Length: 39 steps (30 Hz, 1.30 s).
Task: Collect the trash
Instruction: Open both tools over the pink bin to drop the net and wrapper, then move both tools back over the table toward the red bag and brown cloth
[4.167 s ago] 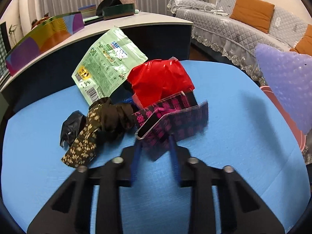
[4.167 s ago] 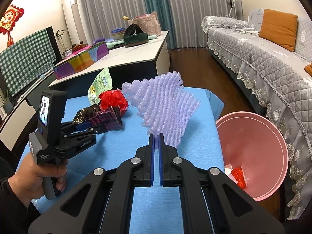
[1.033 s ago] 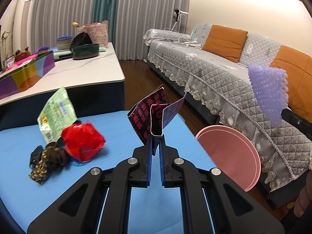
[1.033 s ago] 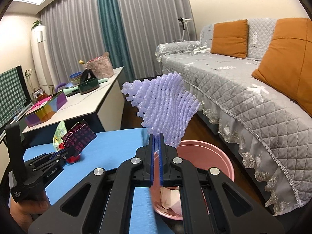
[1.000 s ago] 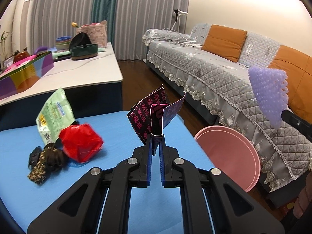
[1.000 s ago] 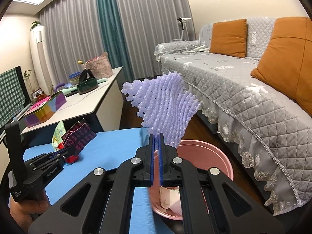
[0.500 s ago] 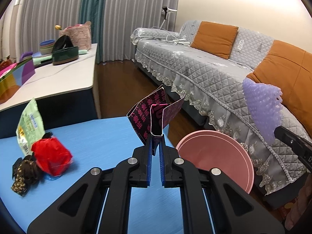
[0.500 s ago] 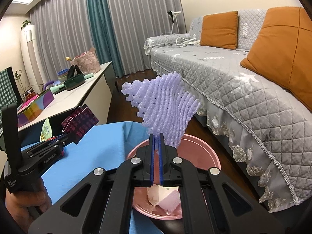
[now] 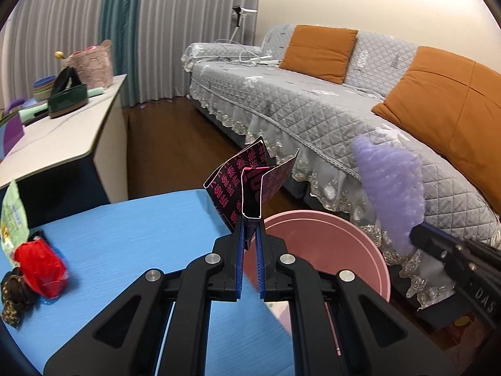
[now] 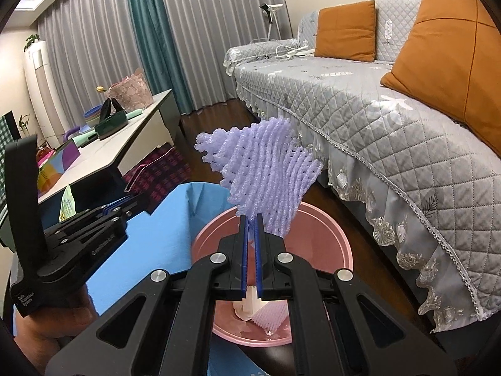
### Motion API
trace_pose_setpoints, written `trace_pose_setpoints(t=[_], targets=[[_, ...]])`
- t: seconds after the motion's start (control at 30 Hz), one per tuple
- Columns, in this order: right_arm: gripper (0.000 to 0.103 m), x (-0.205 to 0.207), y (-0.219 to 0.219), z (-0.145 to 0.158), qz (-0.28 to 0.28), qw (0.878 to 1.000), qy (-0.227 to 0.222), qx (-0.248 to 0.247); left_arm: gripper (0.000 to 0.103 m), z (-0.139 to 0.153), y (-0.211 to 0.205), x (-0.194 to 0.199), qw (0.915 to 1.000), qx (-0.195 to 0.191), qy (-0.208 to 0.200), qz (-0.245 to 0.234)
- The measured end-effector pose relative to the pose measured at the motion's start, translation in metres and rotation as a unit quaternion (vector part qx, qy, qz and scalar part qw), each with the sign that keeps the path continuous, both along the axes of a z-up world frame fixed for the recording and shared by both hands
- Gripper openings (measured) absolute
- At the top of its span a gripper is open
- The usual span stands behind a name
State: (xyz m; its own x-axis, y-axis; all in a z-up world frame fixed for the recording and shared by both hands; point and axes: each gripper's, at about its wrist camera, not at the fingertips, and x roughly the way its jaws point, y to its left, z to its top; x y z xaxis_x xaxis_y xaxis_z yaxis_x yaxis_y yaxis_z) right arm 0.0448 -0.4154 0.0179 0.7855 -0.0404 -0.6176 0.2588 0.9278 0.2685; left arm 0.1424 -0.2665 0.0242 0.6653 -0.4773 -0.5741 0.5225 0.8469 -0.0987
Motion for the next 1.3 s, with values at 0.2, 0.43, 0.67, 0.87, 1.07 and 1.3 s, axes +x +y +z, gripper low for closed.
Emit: trace_pose_setpoints(t=[0.2, 0.43, 0.67, 0.87, 1.07, 1.3], targets=[[0.008, 0.004, -0.002, -0.009, -0.004, 1.0, 0.023, 0.002, 0.008, -0.002, -0.019, -0.003, 0.9993, 0.004, 0.006, -0.038], [0.052, -0.001, -0.011, -0.014, -0.039, 0.998, 0.041, 0.001, 0.041, -0.006, -0.006, -0.011, 0.9993, 0.016, 0.011, -0.032], [0.052, -0.004, -0.002, -0.007, -0.037, 0.999, 0.03, -0.001, 0.041, 0.001, 0.036, -0.026, 0.9998, 0.015, 0.007, -0.011], [0.052, -0.009, 0.022, 0.007, -0.015, 1.0, 0.0, -0.005, 0.041, 0.012, 0.078, -0.044, 0.9997, 0.023, -0.005, 0.007], [0.051, -0.007, 0.05, 0.014, 0.009, 1.0, -0.01, -0.02, 0.041, 0.023, 0.125, -0.061, 0.9991, 0.025, -0.019, 0.029], [0.049, -0.004, 0.085, 0.016, 0.048, 0.998, -0.024, -0.031, 0.041, 0.008, 0.18, -0.068, 0.9964, 0.02, -0.008, 0.082]])
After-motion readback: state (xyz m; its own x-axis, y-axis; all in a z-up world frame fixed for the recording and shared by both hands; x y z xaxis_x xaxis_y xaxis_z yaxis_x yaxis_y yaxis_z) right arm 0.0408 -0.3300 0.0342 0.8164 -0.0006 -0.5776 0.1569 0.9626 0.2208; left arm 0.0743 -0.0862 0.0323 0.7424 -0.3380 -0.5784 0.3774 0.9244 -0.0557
